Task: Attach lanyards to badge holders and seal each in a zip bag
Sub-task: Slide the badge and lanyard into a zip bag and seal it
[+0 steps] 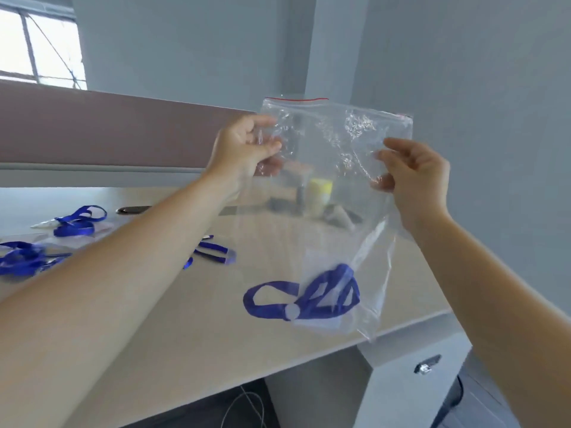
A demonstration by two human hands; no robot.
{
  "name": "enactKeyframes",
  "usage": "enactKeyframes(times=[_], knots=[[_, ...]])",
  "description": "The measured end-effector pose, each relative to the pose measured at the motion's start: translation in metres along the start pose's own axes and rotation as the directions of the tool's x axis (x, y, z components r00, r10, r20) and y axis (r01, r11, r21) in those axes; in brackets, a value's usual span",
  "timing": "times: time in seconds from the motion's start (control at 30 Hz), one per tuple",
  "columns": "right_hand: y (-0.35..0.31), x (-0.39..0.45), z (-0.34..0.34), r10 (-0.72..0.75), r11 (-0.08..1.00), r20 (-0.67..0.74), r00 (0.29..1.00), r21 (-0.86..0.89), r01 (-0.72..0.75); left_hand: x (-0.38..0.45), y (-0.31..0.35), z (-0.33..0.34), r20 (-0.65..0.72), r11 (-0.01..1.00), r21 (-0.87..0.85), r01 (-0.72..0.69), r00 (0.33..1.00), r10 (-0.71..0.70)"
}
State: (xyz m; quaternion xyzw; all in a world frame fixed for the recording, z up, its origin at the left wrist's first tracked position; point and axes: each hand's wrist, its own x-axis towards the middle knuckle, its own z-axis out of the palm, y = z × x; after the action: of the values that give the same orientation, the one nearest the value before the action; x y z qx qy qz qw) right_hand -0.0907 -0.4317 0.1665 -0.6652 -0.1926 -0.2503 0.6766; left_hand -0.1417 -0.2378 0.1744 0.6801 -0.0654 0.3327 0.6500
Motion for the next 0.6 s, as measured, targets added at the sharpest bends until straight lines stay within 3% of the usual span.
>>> enactKeyframes(times=[0.33,0.6], knots=[[0.022,0.008,-0.080,0.064,0.995,-0.050,0.997,-0.079,-0.068,0.011,-0.039,0.076,0.262,0.991,-0.086,0.107,0.962,-0.081],[0.088,0.055,-0.078,0.221,0.966,-0.059,0.974,-0.128,-0.227,0.058,-0.101,0.103,0.322,0.956,-0.048,0.290,0.910,-0.260]])
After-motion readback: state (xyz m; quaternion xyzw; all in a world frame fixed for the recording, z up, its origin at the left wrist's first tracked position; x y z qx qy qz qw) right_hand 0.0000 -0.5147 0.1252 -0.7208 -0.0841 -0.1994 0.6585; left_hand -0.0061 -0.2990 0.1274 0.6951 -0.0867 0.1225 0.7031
